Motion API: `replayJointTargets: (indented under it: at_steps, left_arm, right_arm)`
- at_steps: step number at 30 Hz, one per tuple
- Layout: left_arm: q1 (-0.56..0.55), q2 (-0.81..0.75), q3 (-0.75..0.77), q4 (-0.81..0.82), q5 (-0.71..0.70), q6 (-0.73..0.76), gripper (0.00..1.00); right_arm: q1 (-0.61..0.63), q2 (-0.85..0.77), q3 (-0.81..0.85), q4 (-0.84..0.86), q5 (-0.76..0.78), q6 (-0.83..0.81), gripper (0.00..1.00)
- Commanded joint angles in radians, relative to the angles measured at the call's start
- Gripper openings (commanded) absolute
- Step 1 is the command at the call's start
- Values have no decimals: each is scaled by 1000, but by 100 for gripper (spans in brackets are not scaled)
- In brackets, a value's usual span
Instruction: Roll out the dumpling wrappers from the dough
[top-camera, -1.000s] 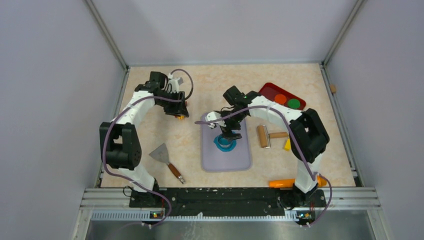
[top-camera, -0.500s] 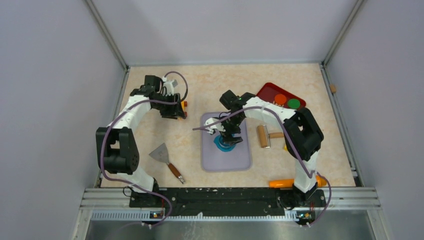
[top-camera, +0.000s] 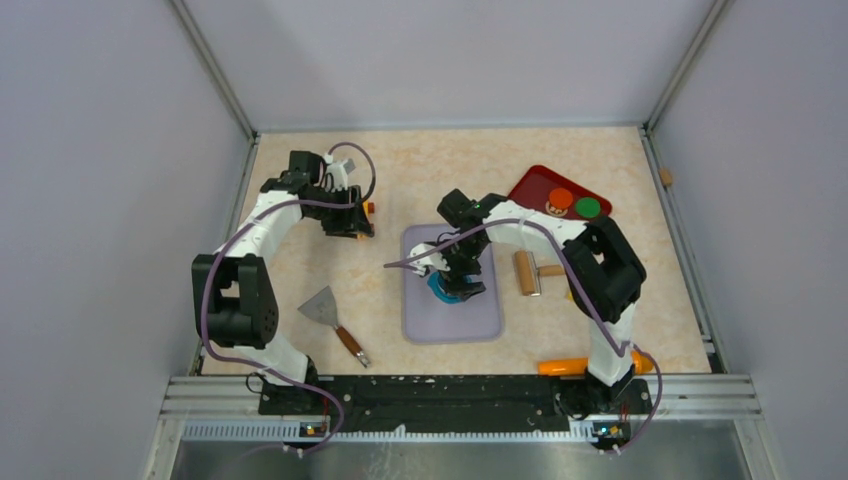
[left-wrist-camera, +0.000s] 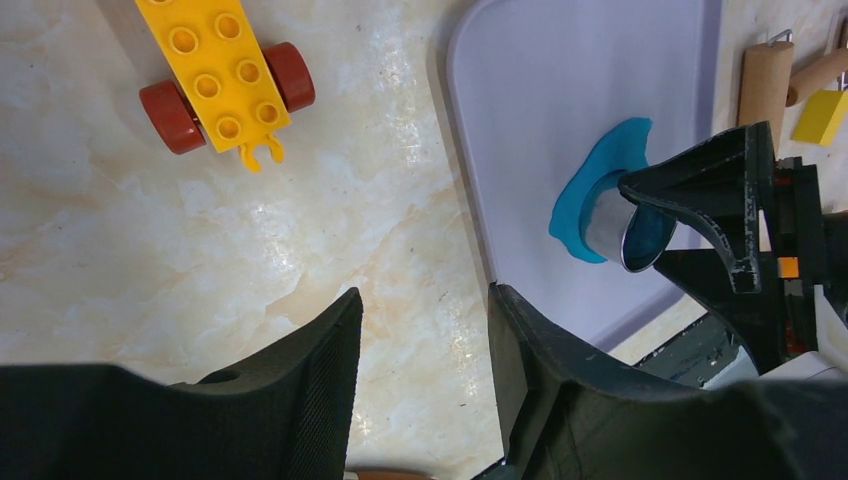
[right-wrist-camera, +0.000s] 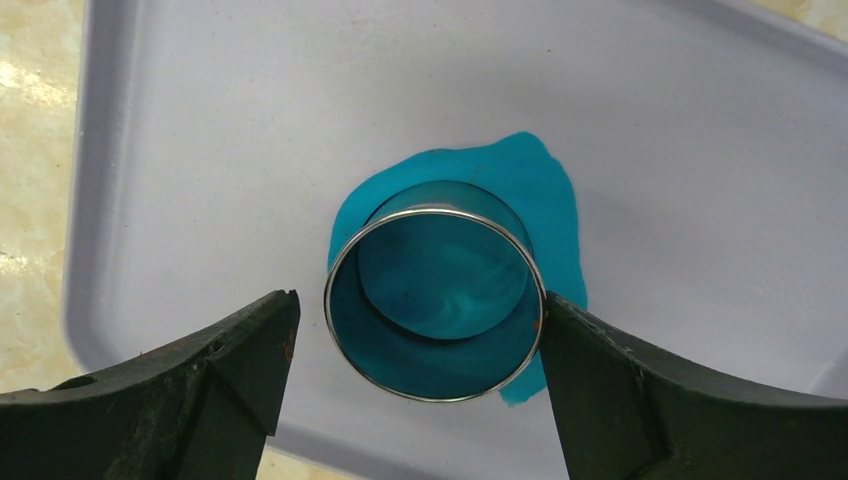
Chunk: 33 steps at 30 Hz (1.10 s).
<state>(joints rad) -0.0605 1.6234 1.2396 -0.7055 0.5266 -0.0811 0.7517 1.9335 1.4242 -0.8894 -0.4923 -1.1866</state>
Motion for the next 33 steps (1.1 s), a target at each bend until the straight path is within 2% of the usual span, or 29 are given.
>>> replayJointTargets:
  at_steps: [1, 10, 13, 18, 22, 24, 25, 29, 31, 33]
  left_arm:
    - [5, -16, -5, 35, 33, -16, 52]
    - [6, -19, -19, 49, 73, -15, 53]
    - [4, -27, -55, 85, 112, -71, 52]
    - [-38, -81, -153, 220, 106, -225, 51]
    - [-98, -238, -305, 425, 56, -305, 51]
    - [-152, -334, -380, 514, 21, -244, 51]
    - [-186, -383, -416, 546, 14, -148, 51]
    - [-351, -563, -577, 669, 31, 229, 50]
    - [-412, -595, -629, 747, 124, 394, 48]
    - [-490, -568, -629, 752, 138, 570, 45]
  right_arm:
    - [22, -56, -14, 62, -7, 6, 89]
    - [34, -77, -35, 117, 16, 68, 90]
    - [24, -96, -11, 100, -9, 126, 92]
    - [-22, -193, -19, 131, -72, 269, 96]
    - [-96, -226, -14, 131, -126, 410, 95]
    - [-158, -203, 10, 116, -193, 499, 91]
    - [-184, -180, 26, 102, -222, 535, 88]
    - [-233, -60, 109, -5, -301, 570, 65]
    - [-234, -6, 131, -14, -311, 590, 53]
    - [-235, 24, 132, 21, -317, 626, 52]
